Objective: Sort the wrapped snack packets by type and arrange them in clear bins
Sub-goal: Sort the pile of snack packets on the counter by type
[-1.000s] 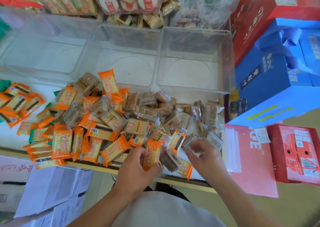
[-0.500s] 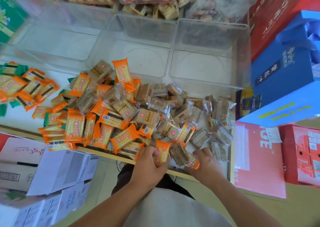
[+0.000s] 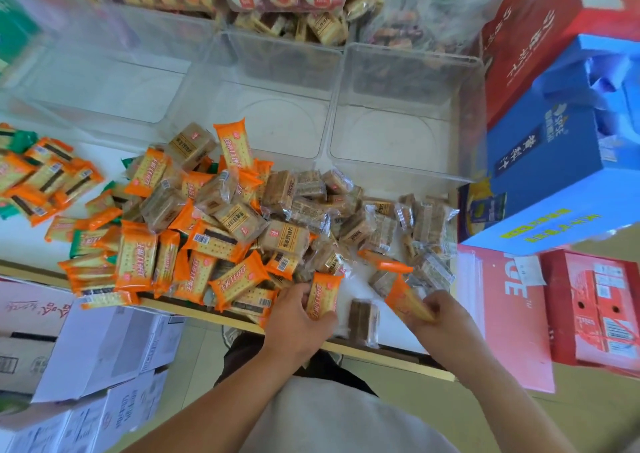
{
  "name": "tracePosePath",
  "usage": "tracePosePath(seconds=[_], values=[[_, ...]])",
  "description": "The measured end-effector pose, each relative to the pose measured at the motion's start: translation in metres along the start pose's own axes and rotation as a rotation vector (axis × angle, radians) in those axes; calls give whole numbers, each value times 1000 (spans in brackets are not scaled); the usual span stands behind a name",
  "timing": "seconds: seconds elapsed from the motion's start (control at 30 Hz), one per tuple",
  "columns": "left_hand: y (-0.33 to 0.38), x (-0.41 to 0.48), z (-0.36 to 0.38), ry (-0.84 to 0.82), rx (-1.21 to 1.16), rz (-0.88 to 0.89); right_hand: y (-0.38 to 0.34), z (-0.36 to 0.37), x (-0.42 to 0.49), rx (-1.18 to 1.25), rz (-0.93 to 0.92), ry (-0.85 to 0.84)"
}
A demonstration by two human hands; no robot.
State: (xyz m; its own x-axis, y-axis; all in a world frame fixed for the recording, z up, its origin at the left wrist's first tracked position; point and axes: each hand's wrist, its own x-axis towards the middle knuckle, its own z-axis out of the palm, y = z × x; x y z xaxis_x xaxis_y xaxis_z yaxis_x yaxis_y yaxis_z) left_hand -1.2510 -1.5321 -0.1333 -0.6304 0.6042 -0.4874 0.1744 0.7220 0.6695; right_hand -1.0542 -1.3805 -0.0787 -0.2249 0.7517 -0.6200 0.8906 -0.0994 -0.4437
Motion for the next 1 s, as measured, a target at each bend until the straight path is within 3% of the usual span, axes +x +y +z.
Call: tracePosePath(seconds=[0.13, 0.27, 0.4, 0.57, 0.6, 0.73, 0.9, 1.0], values=[[17, -11, 0, -62, -236, -43, -16, 16, -14, 439, 61, -41], [43, -25, 1, -173, -442, -10, -29, 43, -26, 649, 45, -156], [55, -24, -2, -240, -500, -7, -37, 48, -33, 778, 28, -196], [55, -21, -11, -253, -523, -91, -29, 38, -29, 667, -19, -335], [53, -20, -14, -236, -530, -118, -27, 38, -25, 622, -12, -310], [33, -19, -27, -115, -510, -188, -29, 43, 18, 381, 53, 87], [21, -25, -36, -123, -613, -242, -49, 61, 58, 50, 97, 100], [17, -28, -39, -130, -619, -240, -61, 59, 56, 2, 86, 75]])
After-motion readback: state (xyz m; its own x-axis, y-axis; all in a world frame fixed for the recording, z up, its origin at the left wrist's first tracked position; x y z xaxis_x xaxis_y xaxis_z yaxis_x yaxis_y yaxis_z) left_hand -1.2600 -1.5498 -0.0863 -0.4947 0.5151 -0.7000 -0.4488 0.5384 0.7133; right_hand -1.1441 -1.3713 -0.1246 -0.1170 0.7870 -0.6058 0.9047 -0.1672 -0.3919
